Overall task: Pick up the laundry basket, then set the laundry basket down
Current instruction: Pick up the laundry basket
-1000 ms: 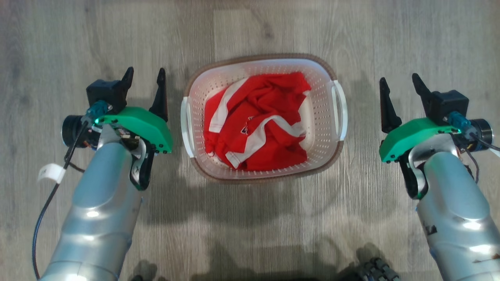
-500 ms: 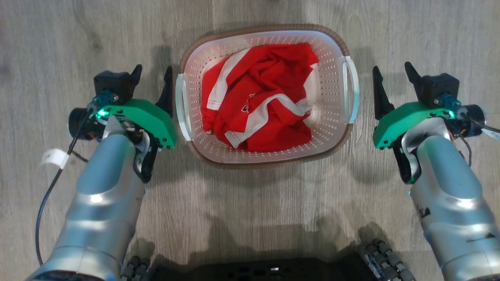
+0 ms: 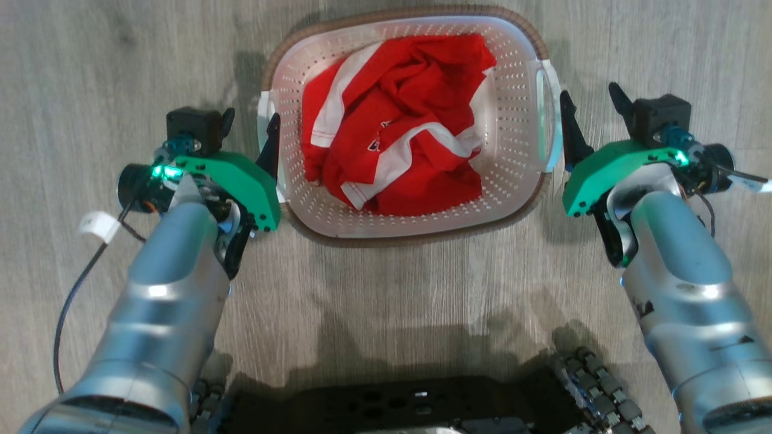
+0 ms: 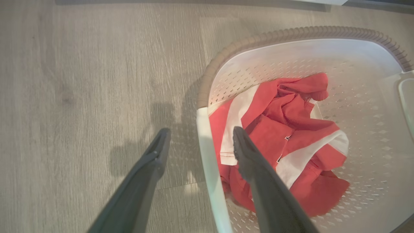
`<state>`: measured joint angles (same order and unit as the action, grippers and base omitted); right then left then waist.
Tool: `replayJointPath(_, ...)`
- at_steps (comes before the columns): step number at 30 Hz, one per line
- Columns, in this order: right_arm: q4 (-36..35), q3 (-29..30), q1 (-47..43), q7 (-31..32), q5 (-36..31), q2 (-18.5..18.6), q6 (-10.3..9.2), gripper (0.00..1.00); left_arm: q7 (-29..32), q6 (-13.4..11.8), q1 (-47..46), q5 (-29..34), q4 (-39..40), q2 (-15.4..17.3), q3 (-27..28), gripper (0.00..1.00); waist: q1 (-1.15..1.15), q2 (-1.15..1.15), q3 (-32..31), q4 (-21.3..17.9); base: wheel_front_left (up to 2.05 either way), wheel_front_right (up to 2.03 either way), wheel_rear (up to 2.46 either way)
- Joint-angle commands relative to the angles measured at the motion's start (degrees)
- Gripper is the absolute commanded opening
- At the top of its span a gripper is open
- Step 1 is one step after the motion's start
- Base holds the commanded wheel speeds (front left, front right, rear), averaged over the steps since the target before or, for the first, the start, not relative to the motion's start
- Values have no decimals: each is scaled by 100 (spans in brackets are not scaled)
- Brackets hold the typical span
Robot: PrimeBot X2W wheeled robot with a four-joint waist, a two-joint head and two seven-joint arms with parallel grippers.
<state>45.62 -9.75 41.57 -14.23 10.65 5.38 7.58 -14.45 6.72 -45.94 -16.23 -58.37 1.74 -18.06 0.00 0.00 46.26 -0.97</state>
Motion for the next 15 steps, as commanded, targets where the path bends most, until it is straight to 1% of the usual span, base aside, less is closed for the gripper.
replayJointPath(1,-35,-138,-91,-77,36,-127,-9,100,-54,34,-17,-70,-22,119,78,100,0,0,111,-40,0,0,0)
replayJointPath(9,159,-265,158,-77,58,-181,-9,100,-48,68,-501,-325,-728,115,-143,100,0,0,465,-125,0,0,0)
replayJointPath(15,339,-410,280,-77,97,-204,-9,100,-26,75,-750,-559,-1058,115,-321,100,0,0,635,-160,0,0,0)
